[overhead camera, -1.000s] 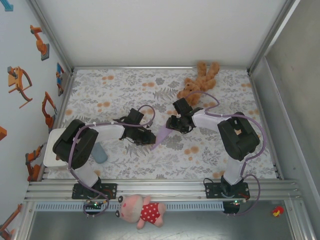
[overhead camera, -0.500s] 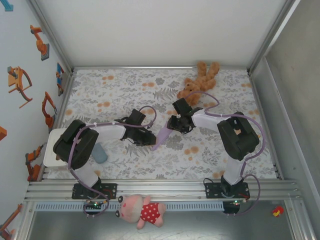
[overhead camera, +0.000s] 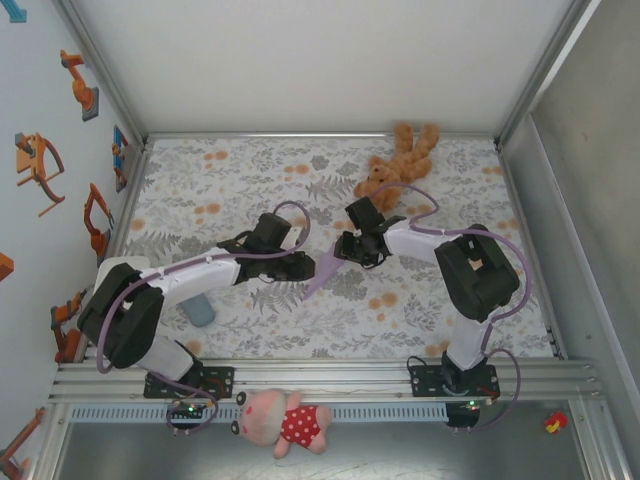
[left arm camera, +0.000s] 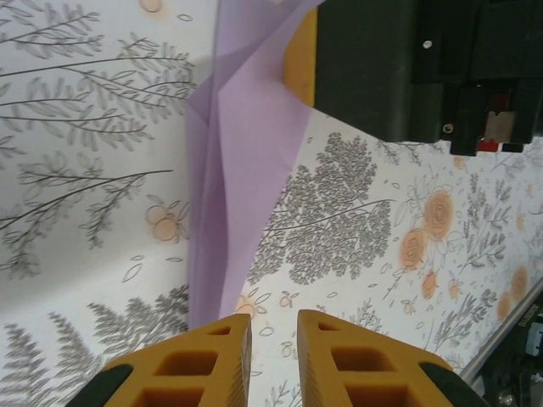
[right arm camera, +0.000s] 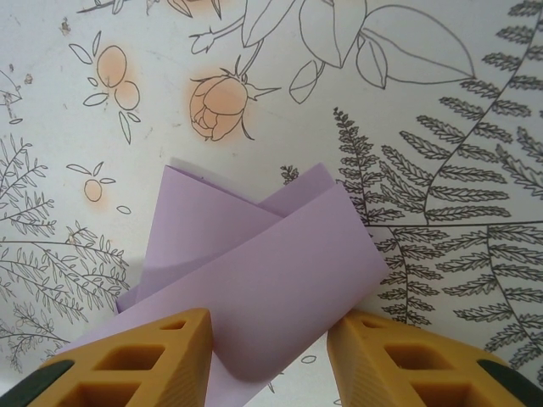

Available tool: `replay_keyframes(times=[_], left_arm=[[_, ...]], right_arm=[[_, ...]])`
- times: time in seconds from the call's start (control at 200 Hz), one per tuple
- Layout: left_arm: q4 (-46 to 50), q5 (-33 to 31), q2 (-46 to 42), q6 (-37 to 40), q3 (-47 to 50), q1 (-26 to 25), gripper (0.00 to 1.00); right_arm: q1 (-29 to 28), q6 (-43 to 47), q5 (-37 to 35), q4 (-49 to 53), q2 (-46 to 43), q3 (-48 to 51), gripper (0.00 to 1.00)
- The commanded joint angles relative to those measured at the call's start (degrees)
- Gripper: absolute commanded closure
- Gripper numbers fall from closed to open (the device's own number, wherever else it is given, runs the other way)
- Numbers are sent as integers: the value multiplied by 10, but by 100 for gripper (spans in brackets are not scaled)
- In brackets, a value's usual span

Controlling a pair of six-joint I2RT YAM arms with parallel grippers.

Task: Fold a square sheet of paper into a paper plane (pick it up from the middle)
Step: Fold the wing for the fifth time at the center of the table.

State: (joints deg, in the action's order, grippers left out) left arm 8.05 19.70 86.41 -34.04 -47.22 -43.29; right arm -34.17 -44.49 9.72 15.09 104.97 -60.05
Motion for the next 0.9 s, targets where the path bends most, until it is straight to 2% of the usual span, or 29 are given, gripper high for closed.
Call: replay_keyframes(times=[0.0,0.451,0.896], left_arm=[[-30,26,31,-21,-12,-13,82],[-41,53,110,-40,-35,-21,84],[-66,60,126,-56,-19,-21,85]], right_arm=[[-5,3,-18,11,48,38,58],[-5,2,-18,18,52,36,59],[-6,1,-17,18,59,38,61]])
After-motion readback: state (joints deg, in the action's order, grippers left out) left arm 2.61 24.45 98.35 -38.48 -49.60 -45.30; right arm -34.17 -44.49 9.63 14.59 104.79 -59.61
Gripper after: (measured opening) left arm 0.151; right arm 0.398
